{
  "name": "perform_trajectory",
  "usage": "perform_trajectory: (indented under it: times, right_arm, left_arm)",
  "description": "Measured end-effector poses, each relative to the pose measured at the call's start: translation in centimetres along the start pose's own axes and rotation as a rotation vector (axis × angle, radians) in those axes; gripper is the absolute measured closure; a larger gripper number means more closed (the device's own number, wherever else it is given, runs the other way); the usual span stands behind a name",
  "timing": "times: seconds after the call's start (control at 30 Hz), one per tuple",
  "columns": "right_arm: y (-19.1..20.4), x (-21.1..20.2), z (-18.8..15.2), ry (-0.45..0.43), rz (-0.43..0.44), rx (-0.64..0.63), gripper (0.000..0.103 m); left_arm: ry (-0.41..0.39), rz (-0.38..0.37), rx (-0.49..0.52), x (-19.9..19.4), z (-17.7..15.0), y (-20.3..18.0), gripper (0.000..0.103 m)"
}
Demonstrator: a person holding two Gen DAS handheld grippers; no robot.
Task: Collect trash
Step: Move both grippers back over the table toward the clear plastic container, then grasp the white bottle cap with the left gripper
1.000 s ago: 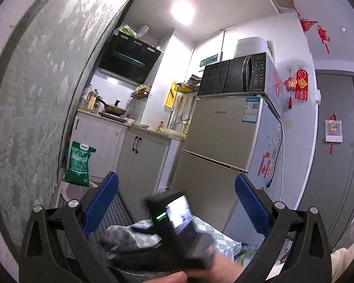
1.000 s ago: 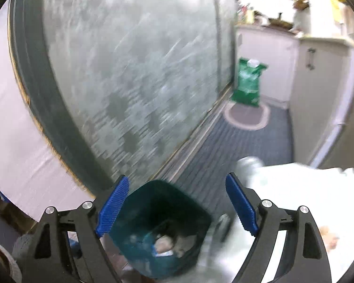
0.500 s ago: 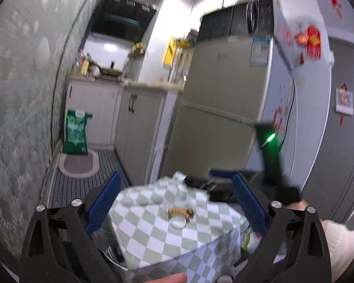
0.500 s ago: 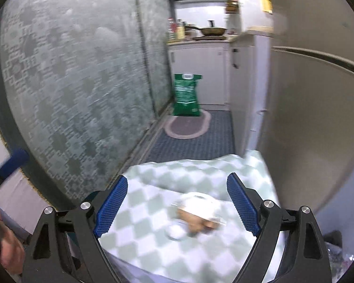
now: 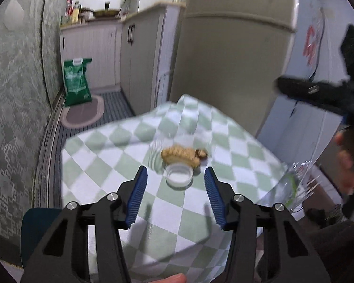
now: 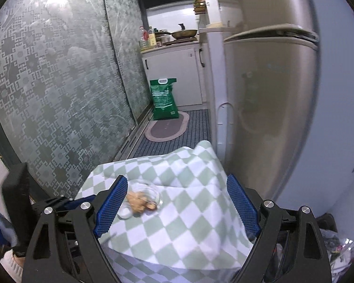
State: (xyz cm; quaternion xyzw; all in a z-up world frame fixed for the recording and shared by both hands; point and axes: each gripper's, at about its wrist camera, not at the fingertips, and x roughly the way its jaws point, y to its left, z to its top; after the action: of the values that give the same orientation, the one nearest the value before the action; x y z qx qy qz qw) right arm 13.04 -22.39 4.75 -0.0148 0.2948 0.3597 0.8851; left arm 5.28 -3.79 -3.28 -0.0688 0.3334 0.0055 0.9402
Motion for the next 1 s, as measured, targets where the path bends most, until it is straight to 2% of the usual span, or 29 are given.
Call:
perform_trajectory:
  times: [0.03,0.1,0.33,0.43,0.47,0.5,0.57,0.63,0.8,1.0]
  right_arm:
    - [-0.5,-0.2,-0.2,0.001,-0.004,0.004,0.016]
    - [-1.2,-0.4,-0.4,0.003,-0.010,0.013,0.016]
    - [-3.7,-1.1,-1.3,0.011,-0.027,0.048,0.016]
    - [-4.1,-1.1,-1.4,0.013,-0.032,0.051,0.016]
    - [-4.1,-1.1,-1.4,0.015,-0.034,0.051,0.016]
    - [-4.0,-1.0,-1.4,0.017,-0.035,0.049,0.016]
    - [-3.8,-0.9,-1.3,0.019,-0.038,0.040,0.016]
    - [-3.5,-0.5,-1.1,0.024,-0.035,0.031,0.016]
    - [-1.4,1.5,-1.3,0.065,-0.020,-0.011,0.016]
    - [1.7,4.7,-1.8,0.127,0.010,-0.095,0.016]
  left_arm:
    - [0.025,0.008,-0.002,0.8,-0.2,0.0,0.040]
    - [0.047,0.012,-0.007,1.7,-0.5,-0.1,0.033]
    - [0.062,0.048,0.016,3.3,-0.5,-0.6,0.026]
    - [0.055,0.056,0.016,3.7,-0.4,-0.7,0.026]
    - [0.054,0.058,0.017,3.9,-0.3,-0.7,0.028]
    - [0.054,0.059,0.021,3.8,-0.2,-0.8,0.037]
    - [0.057,0.051,0.027,3.9,-0.2,-1.0,0.046]
    - [0.062,0.037,0.037,3.8,-0.2,-1.0,0.070]
    - [0.048,0.022,0.019,3.0,-0.4,-0.5,0.071]
    - [-0.057,0.002,-0.024,-0.8,0.0,1.6,0.071]
